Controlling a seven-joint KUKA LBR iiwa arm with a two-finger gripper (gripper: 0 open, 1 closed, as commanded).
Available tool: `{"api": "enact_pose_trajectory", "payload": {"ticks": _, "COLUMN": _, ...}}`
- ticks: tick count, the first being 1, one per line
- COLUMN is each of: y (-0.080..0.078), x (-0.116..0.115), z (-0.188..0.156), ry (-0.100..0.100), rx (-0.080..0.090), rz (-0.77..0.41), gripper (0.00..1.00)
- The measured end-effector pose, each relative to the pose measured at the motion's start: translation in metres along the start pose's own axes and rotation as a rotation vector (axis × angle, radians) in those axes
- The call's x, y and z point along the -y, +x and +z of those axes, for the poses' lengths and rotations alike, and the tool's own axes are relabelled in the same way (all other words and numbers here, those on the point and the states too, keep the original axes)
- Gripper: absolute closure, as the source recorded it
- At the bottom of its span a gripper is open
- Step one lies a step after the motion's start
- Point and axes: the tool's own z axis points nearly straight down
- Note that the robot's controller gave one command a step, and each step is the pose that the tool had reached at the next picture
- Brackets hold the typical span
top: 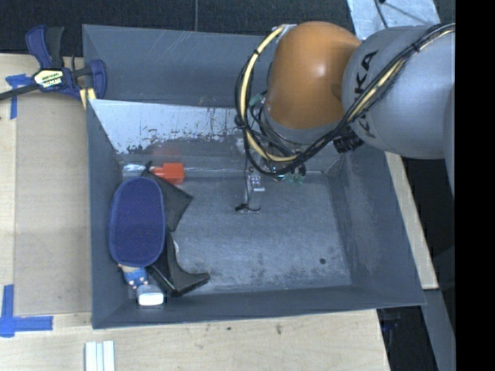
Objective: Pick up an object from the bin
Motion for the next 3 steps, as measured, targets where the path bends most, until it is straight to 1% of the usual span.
{"api": "enact_pose_trajectory", "payload": {"ticks": 1, "y": 0.016, "x": -0.067, "z": 0.116, "ry": 0.000, "rx": 0.004, "rz": -0.531, "gripper": 0.00}}
{"api": "enact_pose_trajectory", "payload": {"ticks": 2, "y": 0.041, "x": -0.065, "z": 0.085, "ry": 0.002, "rx": 0.006, "rz": -0.807, "gripper": 0.00}}
{"api": "enact_pose_trajectory", "payload": {"ticks": 3, "y": 0.026, "x": -0.057, "z": 0.085, "ry": 0.003, "rx": 0.010, "rz": -0.973, "gripper": 0.00}}
